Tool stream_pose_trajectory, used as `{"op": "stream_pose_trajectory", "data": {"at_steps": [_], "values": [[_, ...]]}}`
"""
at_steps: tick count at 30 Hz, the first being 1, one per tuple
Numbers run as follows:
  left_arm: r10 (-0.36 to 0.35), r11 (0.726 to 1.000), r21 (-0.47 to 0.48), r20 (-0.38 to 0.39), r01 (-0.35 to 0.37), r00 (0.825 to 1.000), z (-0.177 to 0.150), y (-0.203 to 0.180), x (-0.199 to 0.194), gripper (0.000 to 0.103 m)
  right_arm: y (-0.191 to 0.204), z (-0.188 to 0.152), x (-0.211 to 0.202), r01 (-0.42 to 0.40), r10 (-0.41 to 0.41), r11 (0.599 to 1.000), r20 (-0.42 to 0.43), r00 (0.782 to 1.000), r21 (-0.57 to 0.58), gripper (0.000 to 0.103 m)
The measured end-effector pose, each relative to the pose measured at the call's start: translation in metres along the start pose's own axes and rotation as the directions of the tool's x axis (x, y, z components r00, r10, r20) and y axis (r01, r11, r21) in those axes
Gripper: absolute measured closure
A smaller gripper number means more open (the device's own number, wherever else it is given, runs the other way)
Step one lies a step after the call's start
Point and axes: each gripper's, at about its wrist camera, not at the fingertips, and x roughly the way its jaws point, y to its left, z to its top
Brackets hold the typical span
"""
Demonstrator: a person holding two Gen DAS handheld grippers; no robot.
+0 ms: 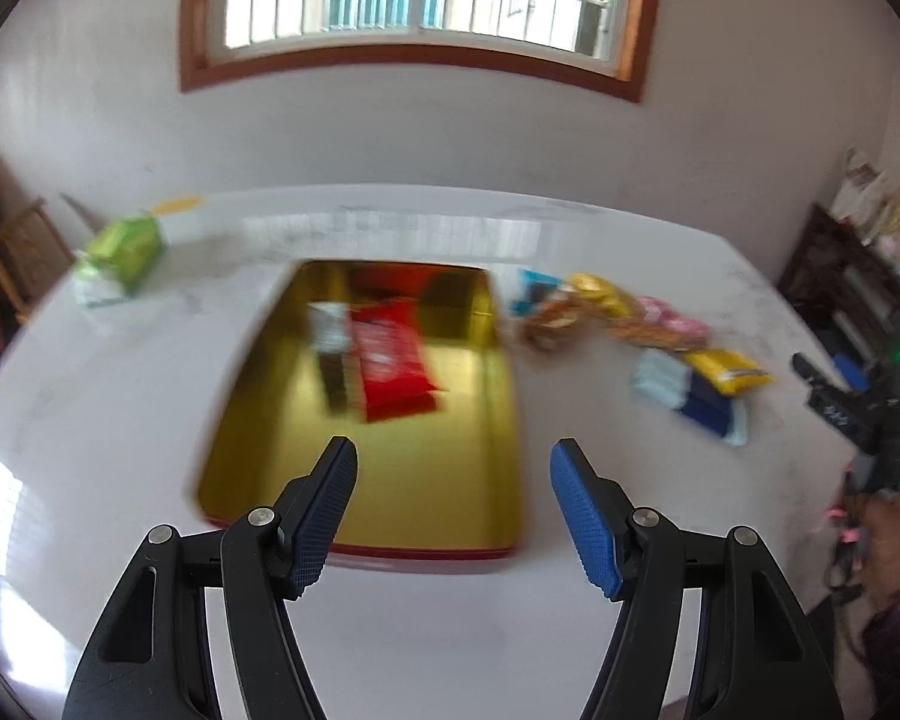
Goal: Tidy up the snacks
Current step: 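Move the left gripper to the blue-and-white packet while the right gripper approaches the yellow packet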
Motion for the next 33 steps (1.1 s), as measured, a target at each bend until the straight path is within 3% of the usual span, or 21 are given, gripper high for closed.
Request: {"op": "stream_pose_trajectory", "data": {"at_steps": [5,9,12,16,18,21,25,31,33], "values": [[-0.129,0.989,0.053,-0.099,0.135,0.987,0.009,-0.045,0.024,0.035,-0.043,-0.007,0.017,0.027,-0.021,0.994,-0.06,0.998,0.102,0.011],[-0.246,0.968,-0.002,-0.224,0.251,0.943,0.024,-0.075,0.059,0.035,-0.064,-0.009,0.025,0.005,0.009,0.985,-0.079,0.997,0.172,0.011],[-0.281,0.96,-0.07,-0.272,0.272,0.921,0.034,-0.092,0.087,0.035,-0.072,-0.012,0.031,-0.019,0.042,0.977,-0.106,0.993,0.212,0.011],[-0.377,0.922,-0.225,-0.338,0.315,0.862,0.046,-0.109,0.13,0.035,-0.073,-0.013,0.028,-0.056,0.077,0.976,-0.093,0.993,0.212,0.011],[-0.347,0.93,-0.249,-0.362,0.27,0.865,0.053,-0.118,0.148,0.035,-0.071,-0.013,0.028,-0.078,0.097,0.976,-0.083,0.992,0.204,0.011],[-0.376,0.906,-0.345,-0.398,0.243,0.837,0.058,-0.126,0.173,0.035,-0.07,-0.011,0.027,-0.104,0.121,0.972,-0.066,0.99,0.212,0.01],[-0.341,0.908,-0.385,-0.444,0.167,0.829,0.063,-0.137,0.194,0.035,-0.08,-0.014,0.025,-0.136,0.153,0.955,-0.045,0.987,0.263,0.01],[-0.238,0.924,-0.381,-0.497,0.037,0.835,0.066,-0.154,0.214,0.035,-0.091,-0.016,0.026,-0.174,0.194,0.93,-0.031,0.981,0.323,0.01],[-0.201,0.928,-0.373,-0.496,0.002,0.845,0.068,-0.16,0.22,0.035,-0.09,-0.016,0.028,-0.183,0.207,0.927,-0.038,0.978,0.327,0.01]]}}
